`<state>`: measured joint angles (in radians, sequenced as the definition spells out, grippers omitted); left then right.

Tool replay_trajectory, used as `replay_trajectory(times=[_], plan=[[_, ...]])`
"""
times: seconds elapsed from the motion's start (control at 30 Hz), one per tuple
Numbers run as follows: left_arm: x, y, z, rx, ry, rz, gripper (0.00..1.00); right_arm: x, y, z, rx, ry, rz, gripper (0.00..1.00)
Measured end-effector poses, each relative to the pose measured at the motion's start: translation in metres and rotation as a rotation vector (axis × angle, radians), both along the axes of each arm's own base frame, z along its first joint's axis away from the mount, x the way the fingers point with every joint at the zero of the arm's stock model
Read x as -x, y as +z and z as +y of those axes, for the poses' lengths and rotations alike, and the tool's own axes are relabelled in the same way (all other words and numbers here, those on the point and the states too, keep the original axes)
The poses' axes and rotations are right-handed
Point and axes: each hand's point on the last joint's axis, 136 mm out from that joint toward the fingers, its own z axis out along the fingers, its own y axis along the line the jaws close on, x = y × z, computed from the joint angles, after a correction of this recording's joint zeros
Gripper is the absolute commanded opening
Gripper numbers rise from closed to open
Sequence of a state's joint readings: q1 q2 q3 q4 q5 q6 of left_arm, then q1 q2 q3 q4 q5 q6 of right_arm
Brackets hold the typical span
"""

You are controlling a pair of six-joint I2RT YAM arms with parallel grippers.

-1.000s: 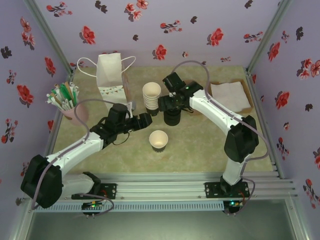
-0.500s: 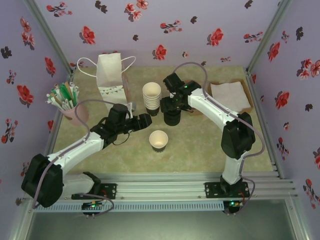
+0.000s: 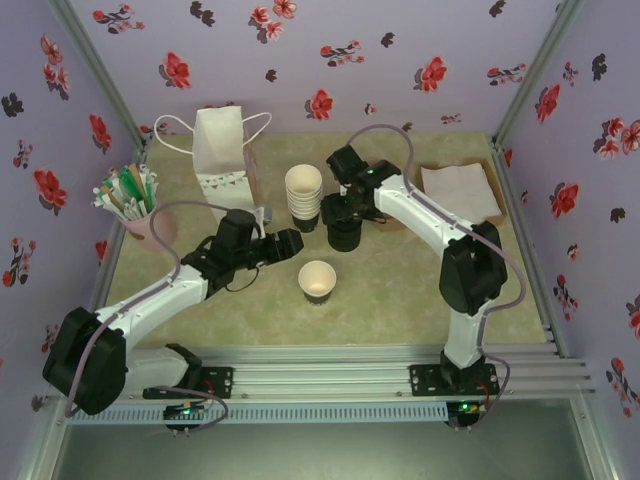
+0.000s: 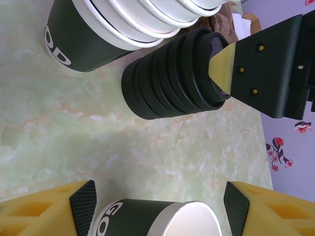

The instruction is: Pack the takeout coffee

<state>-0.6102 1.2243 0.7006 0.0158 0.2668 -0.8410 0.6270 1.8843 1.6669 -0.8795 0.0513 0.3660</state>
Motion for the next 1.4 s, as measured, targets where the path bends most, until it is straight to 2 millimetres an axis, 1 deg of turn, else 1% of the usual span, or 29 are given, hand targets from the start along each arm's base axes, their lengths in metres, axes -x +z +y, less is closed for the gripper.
replay_trajectory(times=[0.3,0.67,1.23,1.4], plan=[[0.0,0.0,0.0,0.0,0.0,0.001,0.71,0.001,-0.01,0.0,0.016,0.001,0.028,0.8],[0.0,0.0,0.0,0.005,0.006,0.008,0.71,0.0,-0.007,0.001,0.013,0.001,0.023,0.76],[0.0,-0.003,0.0,0.003,0.008,0.016,0.71,0.002,-0.006,-0.001,0.019,0.002,0.033,0.75],[0.0,-0.002,0.0,0.004,0.008,0.015,0.71,0.004,0.002,-0.002,0.008,0.003,0.023,0.75]])
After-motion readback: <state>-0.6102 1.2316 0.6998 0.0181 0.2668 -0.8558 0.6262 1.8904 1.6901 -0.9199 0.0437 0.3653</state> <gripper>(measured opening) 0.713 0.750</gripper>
